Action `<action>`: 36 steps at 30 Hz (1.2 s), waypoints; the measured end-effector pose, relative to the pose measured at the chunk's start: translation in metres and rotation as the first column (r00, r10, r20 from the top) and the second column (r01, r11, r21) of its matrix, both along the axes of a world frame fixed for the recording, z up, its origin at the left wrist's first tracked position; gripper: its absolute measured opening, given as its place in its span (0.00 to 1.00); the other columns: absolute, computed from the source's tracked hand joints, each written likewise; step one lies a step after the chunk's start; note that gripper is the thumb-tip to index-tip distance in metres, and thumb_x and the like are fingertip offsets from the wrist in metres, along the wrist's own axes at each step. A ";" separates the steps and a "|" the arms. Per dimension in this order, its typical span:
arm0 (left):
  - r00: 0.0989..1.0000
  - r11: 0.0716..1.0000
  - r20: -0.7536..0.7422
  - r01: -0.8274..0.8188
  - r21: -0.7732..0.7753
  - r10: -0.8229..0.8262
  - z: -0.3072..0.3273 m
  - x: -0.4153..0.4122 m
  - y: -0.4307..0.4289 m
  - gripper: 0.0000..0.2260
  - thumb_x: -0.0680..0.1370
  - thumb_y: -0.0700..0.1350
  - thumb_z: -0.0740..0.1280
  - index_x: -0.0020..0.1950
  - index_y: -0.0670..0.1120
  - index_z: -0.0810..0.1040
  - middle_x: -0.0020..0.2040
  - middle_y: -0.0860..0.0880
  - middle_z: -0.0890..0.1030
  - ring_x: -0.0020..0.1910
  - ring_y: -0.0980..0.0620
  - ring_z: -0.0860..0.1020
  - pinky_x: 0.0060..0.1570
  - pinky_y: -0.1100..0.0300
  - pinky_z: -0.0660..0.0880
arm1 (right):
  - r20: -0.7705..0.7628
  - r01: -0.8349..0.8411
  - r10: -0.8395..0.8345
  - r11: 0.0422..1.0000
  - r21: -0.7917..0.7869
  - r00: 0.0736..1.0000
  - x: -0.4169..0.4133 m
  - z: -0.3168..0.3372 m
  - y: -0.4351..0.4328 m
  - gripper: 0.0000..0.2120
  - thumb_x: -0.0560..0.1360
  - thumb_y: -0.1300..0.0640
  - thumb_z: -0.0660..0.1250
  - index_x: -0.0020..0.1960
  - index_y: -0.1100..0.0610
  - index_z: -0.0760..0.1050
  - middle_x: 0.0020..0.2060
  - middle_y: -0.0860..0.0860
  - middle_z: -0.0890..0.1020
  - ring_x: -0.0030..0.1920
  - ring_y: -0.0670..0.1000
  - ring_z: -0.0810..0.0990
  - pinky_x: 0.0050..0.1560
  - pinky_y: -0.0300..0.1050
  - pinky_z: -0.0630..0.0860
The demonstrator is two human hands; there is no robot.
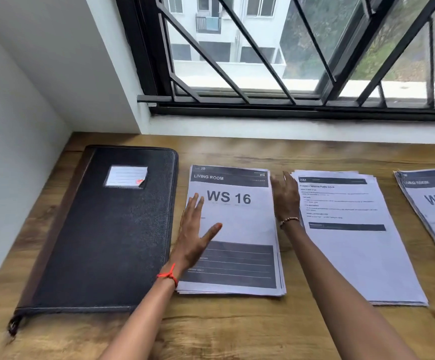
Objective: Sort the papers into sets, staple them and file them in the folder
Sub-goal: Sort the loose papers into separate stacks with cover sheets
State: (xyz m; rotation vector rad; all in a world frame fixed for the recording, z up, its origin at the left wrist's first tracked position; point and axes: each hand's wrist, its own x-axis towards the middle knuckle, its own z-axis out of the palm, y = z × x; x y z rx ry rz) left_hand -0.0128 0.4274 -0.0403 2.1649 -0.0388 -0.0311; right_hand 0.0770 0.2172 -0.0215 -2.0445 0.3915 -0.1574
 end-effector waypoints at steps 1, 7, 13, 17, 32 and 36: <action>0.998 0.995 -0.021 -0.064 -0.071 0.063 0.000 0.003 0.002 0.42 0.69 0.69 0.56 0.76 0.49 0.52 0.77 0.54 0.49 0.75 0.59 0.46 0.74 0.59 0.46 | 0.021 0.023 -0.024 0.998 0.051 0.999 -0.011 0.000 -0.003 0.25 0.77 0.48 0.58 0.67 0.62 0.68 0.67 0.57 0.70 0.69 0.55 0.66 0.66 0.39 0.59; 0.980 0.943 -0.121 -0.187 -0.277 0.159 -0.003 0.001 0.011 0.41 0.69 0.67 0.56 0.76 0.47 0.54 0.77 0.53 0.54 0.73 0.62 0.53 0.71 0.65 0.49 | -0.134 -0.139 0.182 0.950 0.280 0.974 -0.062 -0.007 -0.003 0.43 0.71 0.31 0.57 0.72 0.62 0.60 0.71 0.55 0.64 0.70 0.45 0.64 0.73 0.45 0.57; 0.971 0.889 -0.152 -0.230 -0.395 0.183 -0.008 0.001 0.014 0.39 0.70 0.64 0.60 0.76 0.46 0.57 0.76 0.53 0.57 0.73 0.62 0.55 0.75 0.56 0.51 | -0.099 -0.198 0.247 0.915 0.351 0.964 -0.050 -0.005 -0.008 0.23 0.80 0.52 0.57 0.72 0.59 0.60 0.69 0.51 0.66 0.70 0.48 0.62 0.67 0.36 0.56; 0.966 0.862 -0.154 -0.255 -0.438 0.208 -0.010 -0.011 0.013 0.38 0.71 0.63 0.60 0.76 0.47 0.57 0.75 0.53 0.59 0.73 0.61 0.58 0.74 0.56 0.53 | -0.047 -0.175 0.192 0.952 0.252 0.980 -0.061 -0.012 -0.011 0.25 0.79 0.48 0.58 0.71 0.59 0.65 0.72 0.52 0.66 0.72 0.50 0.62 0.70 0.35 0.57; 0.967 0.863 -0.118 -0.254 -0.438 0.225 -0.015 -0.038 0.011 0.38 0.70 0.64 0.59 0.75 0.45 0.59 0.75 0.53 0.61 0.71 0.65 0.59 0.66 0.74 0.56 | -0.057 -0.111 0.138 0.934 0.339 0.989 -0.105 -0.013 -0.010 0.27 0.76 0.50 0.62 0.72 0.58 0.62 0.71 0.48 0.65 0.69 0.42 0.63 0.70 0.36 0.60; 0.971 0.875 -0.115 -0.240 -0.420 0.211 -0.015 -0.042 0.011 0.38 0.70 0.64 0.59 0.75 0.46 0.60 0.74 0.52 0.62 0.72 0.60 0.60 0.73 0.58 0.56 | -0.026 -0.173 0.189 0.941 0.292 0.982 -0.113 -0.012 -0.001 0.36 0.71 0.40 0.63 0.73 0.56 0.62 0.71 0.49 0.66 0.71 0.45 0.63 0.73 0.48 0.60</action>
